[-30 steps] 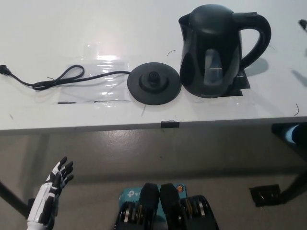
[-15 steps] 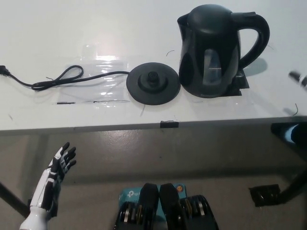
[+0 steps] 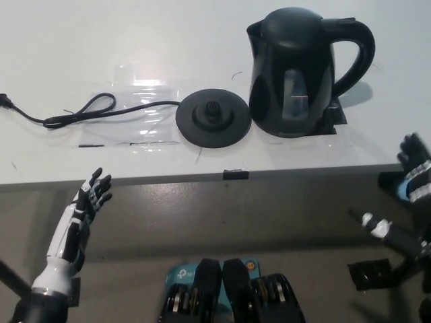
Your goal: Use the right hand to grab the handle of the kettle from the base and place it on the right side
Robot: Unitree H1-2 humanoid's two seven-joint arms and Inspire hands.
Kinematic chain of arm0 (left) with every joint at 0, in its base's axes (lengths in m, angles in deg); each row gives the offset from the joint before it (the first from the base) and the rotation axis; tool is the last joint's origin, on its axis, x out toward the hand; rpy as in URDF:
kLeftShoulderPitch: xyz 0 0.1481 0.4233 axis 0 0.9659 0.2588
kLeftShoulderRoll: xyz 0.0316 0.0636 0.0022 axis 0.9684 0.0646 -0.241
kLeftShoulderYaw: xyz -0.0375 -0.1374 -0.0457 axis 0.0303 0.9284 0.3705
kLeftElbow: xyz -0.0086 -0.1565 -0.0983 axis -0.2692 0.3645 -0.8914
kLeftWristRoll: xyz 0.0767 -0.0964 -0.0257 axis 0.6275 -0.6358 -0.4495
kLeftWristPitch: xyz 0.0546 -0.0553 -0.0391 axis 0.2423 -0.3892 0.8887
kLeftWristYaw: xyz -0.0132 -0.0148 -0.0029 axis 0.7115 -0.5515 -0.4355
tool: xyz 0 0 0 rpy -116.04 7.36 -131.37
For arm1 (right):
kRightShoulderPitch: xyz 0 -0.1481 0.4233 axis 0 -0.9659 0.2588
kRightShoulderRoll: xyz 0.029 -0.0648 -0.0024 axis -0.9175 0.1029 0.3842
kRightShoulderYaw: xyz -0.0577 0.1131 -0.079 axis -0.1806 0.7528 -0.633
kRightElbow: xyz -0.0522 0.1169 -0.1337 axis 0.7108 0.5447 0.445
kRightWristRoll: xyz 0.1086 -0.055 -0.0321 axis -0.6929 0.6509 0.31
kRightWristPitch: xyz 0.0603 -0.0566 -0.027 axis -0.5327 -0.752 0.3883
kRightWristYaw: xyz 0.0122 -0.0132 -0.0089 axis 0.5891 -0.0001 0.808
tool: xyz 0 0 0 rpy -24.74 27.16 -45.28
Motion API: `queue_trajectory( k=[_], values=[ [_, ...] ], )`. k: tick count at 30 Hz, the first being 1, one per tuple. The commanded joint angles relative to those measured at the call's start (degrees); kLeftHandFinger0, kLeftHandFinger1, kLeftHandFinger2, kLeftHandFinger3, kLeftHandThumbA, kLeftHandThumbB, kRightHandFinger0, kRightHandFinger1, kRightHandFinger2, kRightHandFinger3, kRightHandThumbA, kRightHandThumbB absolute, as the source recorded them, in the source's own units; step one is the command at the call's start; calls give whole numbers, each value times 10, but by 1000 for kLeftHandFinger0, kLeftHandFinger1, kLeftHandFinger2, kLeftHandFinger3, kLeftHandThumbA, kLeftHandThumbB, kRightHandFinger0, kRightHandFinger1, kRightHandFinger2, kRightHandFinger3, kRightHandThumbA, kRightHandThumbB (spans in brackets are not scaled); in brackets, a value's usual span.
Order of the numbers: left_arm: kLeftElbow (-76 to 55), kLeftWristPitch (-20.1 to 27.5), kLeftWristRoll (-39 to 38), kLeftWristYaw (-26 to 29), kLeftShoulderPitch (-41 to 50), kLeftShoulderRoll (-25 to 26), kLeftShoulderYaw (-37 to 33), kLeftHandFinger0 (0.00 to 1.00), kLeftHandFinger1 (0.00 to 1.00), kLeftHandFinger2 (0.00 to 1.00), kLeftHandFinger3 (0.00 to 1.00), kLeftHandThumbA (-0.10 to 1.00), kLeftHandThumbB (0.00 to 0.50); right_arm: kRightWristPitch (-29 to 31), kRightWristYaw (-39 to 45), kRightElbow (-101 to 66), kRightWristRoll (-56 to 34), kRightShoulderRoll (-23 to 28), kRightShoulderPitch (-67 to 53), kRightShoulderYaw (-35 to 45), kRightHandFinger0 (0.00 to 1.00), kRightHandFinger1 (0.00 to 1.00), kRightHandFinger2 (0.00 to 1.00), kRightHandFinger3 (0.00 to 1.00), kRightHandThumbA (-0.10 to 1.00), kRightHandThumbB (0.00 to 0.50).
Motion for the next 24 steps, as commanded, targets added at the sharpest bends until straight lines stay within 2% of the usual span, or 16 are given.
queue_trajectory(
  k=[1, 2, 4, 9, 18, 20, 24],
  values=[
    [-3, 13, 4, -15, -10, 17, -4, 1000, 1000, 1000, 1000, 1000, 465, 83, -70, 37, 81, 3, -4, -24, 1000, 1000, 1000, 1000, 1000, 299],
    [1, 14, 2, -16, -9, 17, -4, 1000, 1000, 1000, 1000, 996, 458, 83, -75, 77, 68, 11, 1, -33, 1000, 1000, 1000, 1000, 1000, 265],
    [4, 15, 1, -17, -8, 17, -4, 1000, 1000, 1000, 1000, 994, 457, 83, -90, 107, 70, 23, 5, -45, 1000, 1000, 1000, 1000, 988, 261],
    [12, 26, 0, -24, -1, 16, -5, 1000, 1000, 1000, 1000, 985, 470, 83, -108, 159, 64, 48, 2, -68, 1000, 1000, 1000, 1000, 987, 327],
    [25, 34, -5, -33, 8, 11, -8, 1000, 1000, 1000, 1000, 989, 471, 83, -129, 168, 62, 63, -16, -102, 1000, 1000, 1000, 1000, 1000, 357],
    [22, 26, -4, -34, 12, 11, -9, 1000, 1000, 1000, 1000, 984, 484, 83, -132, 170, 58, 66, -19, -107, 1000, 1000, 1000, 1000, 1000, 360],
    [29, 32, 2, -35, 14, 13, -10, 1000, 1000, 1000, 1000, 983, 472, 83, -141, 171, 58, 69, -22, -117, 1000, 1000, 1000, 1000, 1000, 368]
  ],
)
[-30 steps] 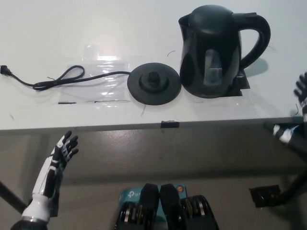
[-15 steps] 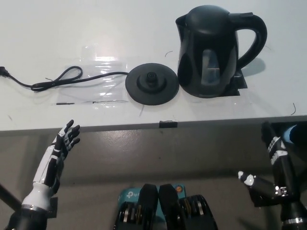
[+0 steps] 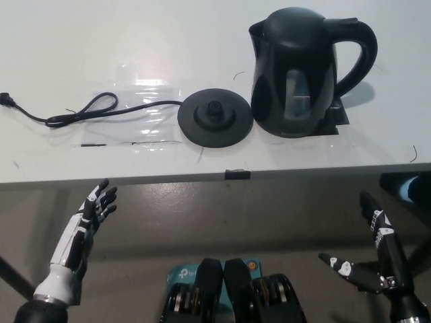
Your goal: Use the right hand to grab the handle of the kettle from the base and place it on the right side
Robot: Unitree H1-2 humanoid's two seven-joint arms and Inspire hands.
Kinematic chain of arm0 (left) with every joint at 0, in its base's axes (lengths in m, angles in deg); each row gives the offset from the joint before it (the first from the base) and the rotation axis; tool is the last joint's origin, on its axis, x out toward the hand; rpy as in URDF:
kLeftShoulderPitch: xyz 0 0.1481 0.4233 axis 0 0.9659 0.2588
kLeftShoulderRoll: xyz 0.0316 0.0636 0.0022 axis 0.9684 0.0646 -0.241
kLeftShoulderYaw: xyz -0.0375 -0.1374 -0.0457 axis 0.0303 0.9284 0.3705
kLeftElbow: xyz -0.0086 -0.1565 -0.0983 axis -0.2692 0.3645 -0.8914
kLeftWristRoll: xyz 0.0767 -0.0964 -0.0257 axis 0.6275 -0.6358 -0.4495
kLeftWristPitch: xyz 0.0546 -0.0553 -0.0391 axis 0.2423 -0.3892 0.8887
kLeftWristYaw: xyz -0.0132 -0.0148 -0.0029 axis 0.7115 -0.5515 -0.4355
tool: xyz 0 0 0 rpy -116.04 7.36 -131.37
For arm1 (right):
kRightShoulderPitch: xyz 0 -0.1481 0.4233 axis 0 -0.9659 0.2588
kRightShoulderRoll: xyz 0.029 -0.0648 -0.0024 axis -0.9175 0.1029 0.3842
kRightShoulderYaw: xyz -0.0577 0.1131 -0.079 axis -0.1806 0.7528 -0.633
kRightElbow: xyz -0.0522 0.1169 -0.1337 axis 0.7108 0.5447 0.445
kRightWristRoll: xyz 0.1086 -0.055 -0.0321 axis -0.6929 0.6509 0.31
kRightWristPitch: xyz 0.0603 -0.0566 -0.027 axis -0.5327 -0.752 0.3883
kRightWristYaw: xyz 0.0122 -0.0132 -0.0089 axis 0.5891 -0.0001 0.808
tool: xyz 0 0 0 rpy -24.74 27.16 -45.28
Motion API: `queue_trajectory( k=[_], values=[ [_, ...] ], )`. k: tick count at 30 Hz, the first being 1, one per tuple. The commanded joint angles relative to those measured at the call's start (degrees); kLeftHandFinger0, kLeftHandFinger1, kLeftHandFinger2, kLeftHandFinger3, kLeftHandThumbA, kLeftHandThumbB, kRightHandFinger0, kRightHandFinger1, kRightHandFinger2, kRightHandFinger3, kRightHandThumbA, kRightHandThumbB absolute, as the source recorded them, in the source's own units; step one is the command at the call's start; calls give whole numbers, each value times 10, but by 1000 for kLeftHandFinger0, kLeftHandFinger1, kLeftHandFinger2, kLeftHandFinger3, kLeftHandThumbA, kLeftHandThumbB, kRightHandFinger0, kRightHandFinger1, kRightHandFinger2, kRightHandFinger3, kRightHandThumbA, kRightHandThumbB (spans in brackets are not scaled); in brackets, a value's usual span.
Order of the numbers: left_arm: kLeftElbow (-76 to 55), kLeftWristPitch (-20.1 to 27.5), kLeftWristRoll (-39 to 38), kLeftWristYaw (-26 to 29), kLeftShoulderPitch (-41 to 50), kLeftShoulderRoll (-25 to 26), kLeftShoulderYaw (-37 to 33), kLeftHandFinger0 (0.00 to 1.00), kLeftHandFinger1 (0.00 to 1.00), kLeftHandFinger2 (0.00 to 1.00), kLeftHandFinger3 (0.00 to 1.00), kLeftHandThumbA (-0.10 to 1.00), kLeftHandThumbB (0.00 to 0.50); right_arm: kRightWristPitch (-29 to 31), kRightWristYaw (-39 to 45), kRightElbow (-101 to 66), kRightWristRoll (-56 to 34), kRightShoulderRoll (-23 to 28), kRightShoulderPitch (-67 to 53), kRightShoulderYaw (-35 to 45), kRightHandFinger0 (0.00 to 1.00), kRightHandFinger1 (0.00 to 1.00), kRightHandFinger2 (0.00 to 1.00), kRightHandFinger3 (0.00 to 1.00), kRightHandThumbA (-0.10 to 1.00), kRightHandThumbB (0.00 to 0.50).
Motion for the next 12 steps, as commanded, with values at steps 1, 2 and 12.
queue_trajectory(
  k=[1, 2, 12],
  values=[
    [0, 27, 4, -9, 2, 9, -4, 1000, 1000, 1000, 1000, 983, 471, 34, -28, -1, 3, 13, 0, -11, 1000, 1000, 1000, 1000, 1000, 369],
    [0, 26, 3, -9, 2, 8, -4, 1000, 1000, 1000, 1000, 981, 473, 34, -30, 0, 3, 14, -1, -14, 1000, 1000, 1000, 1000, 1000, 367],
    [4, 28, 9, -10, 12, 6, -8, 1000, 1000, 1000, 1000, 981, 464, 34, -49, 2, 0, 21, -12, -28, 1000, 1000, 1000, 1000, 1000, 375]
  ],
)
